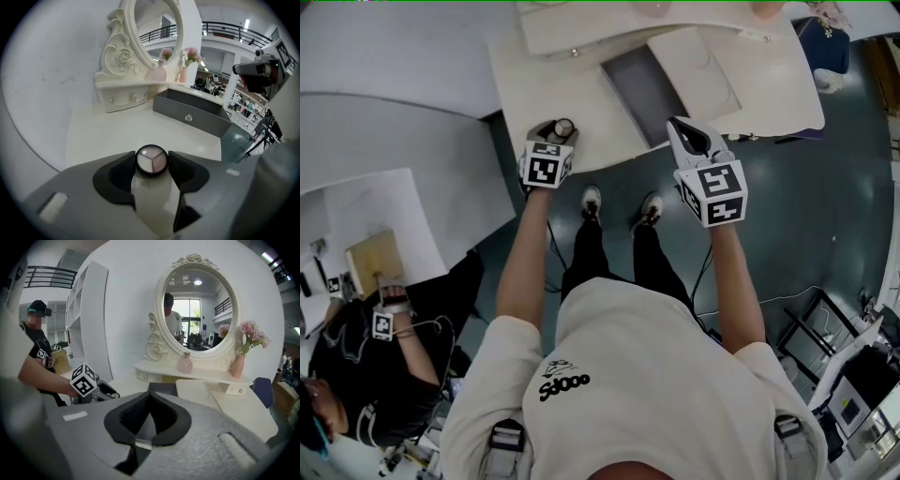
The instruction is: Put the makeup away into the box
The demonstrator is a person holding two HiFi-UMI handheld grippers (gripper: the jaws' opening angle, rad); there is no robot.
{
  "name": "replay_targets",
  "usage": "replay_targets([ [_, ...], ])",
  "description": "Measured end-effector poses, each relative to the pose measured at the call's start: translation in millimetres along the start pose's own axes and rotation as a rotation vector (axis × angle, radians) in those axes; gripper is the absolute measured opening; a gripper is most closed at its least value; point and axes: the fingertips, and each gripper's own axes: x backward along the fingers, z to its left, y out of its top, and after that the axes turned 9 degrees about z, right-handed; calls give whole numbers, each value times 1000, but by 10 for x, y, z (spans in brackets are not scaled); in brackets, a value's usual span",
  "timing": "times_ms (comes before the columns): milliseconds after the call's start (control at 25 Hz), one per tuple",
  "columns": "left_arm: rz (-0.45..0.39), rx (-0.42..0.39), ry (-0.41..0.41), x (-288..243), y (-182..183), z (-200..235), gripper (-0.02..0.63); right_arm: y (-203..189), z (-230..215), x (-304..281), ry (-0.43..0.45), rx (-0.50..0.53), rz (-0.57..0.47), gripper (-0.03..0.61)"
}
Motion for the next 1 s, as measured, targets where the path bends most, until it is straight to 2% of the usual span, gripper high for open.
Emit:
replay_targets([
  [200,-41,-56,-20,159,286,-88,238,103,-163,167,-42,-23,-30,2],
  [320,-82,-92,-61,292,595,-233,238,186,-266,267,-72,-39,-53,2],
  [600,-170,-241,-174,396,1355,-718,238,256,-501,428,-138,-75,-74,2],
  [800,-161,-423,-266,211,1669,-1224,238,124,-709,532,-199,-125,-63,2],
  [1000,-54,-649,-366,-71,1653,-1709,236,-11,-956,591,-252,-158,-41,2],
])
